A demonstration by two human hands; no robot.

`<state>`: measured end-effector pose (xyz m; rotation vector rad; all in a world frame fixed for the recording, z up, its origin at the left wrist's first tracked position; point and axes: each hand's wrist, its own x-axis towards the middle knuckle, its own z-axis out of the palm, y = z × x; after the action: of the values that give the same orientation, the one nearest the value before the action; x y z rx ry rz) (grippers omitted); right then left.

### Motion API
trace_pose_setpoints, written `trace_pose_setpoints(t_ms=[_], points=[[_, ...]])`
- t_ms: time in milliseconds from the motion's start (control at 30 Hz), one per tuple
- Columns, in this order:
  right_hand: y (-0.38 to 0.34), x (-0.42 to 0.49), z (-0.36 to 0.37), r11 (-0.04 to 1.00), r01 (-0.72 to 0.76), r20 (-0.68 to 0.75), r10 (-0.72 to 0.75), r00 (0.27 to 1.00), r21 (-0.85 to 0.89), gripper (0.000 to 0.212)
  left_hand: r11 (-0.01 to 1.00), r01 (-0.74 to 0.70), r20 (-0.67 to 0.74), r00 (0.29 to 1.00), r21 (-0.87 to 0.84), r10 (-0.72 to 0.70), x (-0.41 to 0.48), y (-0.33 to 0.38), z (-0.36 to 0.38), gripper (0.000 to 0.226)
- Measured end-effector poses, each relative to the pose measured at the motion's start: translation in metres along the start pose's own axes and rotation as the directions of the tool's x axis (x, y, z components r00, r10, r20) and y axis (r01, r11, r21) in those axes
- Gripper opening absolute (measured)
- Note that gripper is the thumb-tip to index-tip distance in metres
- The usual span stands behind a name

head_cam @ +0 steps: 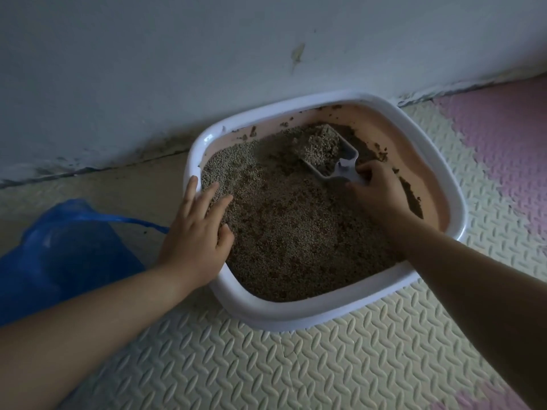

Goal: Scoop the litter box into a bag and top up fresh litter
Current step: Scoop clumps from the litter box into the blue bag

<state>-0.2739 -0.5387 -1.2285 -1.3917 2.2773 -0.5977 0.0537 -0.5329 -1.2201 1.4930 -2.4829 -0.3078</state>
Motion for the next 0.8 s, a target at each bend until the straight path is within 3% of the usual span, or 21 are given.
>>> trace_pose_setpoints(t_ms=[167, 800], points=[[0.002, -0.029, -0.026, 0.982, 0.183, 0.001, -0.183, 0.983, 0.045, 0.024, 1.000, -0.003, 0.010, 1.000, 0.004, 0.003, 0.000, 0.000, -0.001, 0.062], [-0.020, -0.053, -0.040, 0.958, 0.288, 0.013, -0.287, 0.958, -0.017, 0.025, 1.000, -0.001, 0.023, 1.000, 0.029, 0.000, 0.000, -0.001, -0.001, 0.063]])
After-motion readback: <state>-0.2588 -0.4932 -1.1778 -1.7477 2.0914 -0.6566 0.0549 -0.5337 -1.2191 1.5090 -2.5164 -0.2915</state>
